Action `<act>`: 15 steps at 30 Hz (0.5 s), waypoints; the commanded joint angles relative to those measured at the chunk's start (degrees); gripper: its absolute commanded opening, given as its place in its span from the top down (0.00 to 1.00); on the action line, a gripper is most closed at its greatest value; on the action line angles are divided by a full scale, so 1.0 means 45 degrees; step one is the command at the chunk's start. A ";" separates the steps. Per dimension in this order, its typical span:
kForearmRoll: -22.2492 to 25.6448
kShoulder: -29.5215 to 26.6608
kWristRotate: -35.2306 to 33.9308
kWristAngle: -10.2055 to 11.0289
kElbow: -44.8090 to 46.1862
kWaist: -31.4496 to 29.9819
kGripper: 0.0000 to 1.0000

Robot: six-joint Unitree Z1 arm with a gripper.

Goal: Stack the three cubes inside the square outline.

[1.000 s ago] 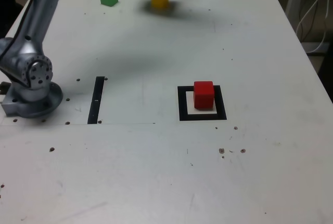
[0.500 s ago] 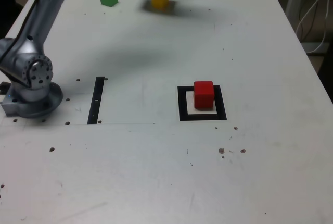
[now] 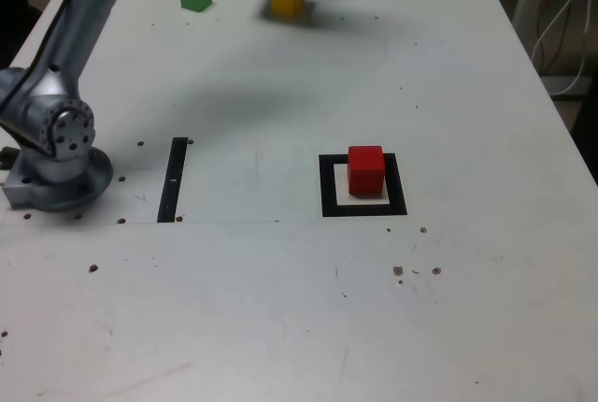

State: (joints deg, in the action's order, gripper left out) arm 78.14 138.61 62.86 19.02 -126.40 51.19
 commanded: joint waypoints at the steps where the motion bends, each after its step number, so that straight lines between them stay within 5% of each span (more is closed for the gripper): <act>1: -0.0117 0.0161 0.0011 -0.0028 0.0083 -0.0026 0.47; 15: -0.0880 0.0178 -0.0760 -0.0531 0.0621 -0.0036 0.73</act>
State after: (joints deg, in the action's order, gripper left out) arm 74.37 139.69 60.02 16.74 -123.94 51.19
